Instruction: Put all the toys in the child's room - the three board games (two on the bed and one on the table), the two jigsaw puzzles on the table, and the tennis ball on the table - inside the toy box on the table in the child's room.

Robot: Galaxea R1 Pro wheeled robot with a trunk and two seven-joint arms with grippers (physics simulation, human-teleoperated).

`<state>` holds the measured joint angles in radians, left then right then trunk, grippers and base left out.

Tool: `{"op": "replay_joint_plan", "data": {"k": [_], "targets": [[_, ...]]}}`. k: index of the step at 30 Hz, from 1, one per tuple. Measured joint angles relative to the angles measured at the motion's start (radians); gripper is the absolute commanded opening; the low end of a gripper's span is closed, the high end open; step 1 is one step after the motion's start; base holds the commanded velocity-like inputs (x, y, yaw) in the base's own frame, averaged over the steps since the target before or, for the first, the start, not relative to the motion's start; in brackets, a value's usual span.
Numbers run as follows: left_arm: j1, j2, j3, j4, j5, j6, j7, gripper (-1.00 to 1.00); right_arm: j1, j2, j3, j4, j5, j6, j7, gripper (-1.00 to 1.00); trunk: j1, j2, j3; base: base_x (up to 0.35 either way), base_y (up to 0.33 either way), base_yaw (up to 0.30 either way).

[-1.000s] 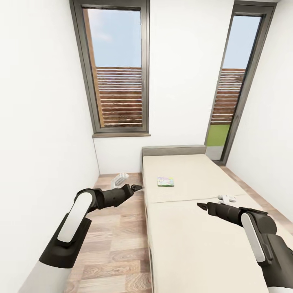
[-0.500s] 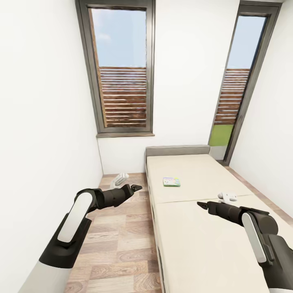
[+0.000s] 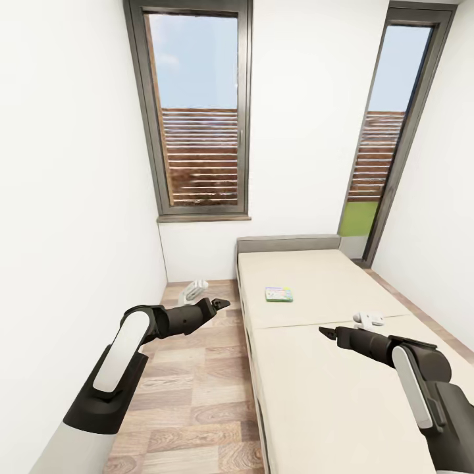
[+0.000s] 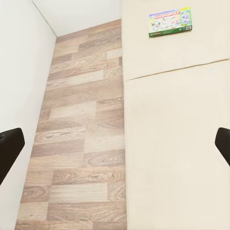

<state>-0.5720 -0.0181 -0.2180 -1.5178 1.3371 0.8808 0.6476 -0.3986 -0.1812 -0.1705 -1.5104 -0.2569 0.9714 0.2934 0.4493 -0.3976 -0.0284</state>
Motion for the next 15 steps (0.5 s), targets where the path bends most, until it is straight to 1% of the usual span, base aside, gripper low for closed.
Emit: {"op": "replay_joint_plan", "data": {"k": [8, 15], "targets": [[0.0, 0.0, 0.0, 0.0, 0.0, 0.0, 0.0, 1.0, 0.003, 0.0, 0.0, -0.006, 0.0, -0.001, 0.0, 1.0, 0.0, 0.0, 0.0, 0.021, 0.025, 0.0], [0.0, 0.0, 0.0, 0.0, 0.0, 0.0, 0.0, 1.0, 0.003, 0.0, 0.0, -0.008, 0.0, -0.001, -0.001, 1.0, 0.0, 0.0, 0.0, 0.076, 0.066, 0.0]]}}
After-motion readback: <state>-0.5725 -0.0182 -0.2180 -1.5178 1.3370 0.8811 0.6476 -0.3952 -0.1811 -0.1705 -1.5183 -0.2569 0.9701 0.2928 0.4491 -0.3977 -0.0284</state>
